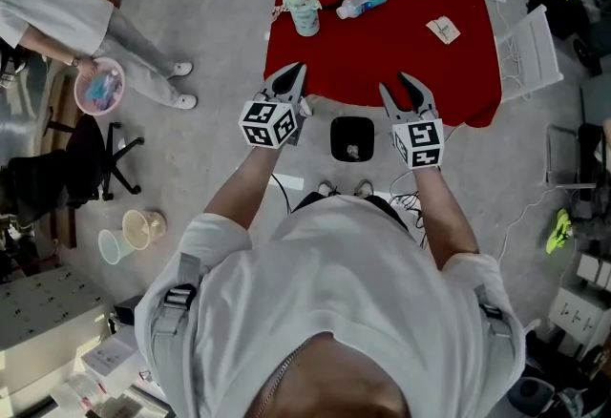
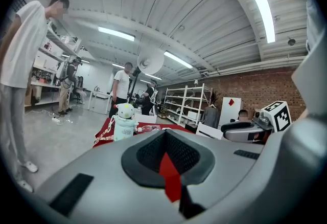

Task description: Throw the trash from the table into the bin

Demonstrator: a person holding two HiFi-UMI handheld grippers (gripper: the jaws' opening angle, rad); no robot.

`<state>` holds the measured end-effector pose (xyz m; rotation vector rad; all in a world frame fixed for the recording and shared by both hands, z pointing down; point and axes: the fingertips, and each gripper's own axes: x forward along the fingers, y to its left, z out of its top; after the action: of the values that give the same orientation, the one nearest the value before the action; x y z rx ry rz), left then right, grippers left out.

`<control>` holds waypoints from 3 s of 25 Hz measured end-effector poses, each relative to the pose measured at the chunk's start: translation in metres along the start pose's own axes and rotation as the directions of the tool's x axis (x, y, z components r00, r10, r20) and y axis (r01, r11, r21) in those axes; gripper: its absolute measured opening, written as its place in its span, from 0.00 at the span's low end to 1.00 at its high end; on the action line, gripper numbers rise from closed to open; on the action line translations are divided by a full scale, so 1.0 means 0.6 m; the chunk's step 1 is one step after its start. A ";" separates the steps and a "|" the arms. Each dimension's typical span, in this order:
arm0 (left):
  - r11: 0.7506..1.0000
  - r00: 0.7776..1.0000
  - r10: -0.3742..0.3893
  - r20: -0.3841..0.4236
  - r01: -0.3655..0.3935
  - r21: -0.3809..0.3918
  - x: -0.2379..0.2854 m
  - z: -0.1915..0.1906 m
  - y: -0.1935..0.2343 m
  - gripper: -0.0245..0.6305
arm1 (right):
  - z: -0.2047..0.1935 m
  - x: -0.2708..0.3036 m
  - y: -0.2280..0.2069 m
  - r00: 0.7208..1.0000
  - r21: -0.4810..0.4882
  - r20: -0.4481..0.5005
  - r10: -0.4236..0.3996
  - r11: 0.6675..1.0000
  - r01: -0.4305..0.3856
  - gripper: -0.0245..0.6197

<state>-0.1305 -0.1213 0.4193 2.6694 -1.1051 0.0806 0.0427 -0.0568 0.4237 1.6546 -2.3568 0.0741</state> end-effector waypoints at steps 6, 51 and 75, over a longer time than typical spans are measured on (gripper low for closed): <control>1.000 1.000 -0.029 0.000 0.029 0.002 0.016 0.003 0.017 0.05 | 0.000 0.022 -0.010 1.000 -0.018 -0.019 -0.024 1.000 0.024 0.30; 0.879 0.888 0.454 -0.077 -0.461 -0.124 0.315 -0.038 0.116 0.05 | -0.141 0.494 -0.222 0.668 -0.441 -0.478 0.571 0.502 -0.744 0.43; 0.784 0.800 0.593 -0.089 -0.599 -0.161 0.243 -0.050 0.159 0.05 | -0.214 0.593 -0.190 0.614 -0.611 -0.644 0.455 0.177 -0.772 0.50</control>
<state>-0.0925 -0.2789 0.4891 2.0524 -1.8115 0.1304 0.0592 -0.3987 0.6207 0.0655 -2.0162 -0.5752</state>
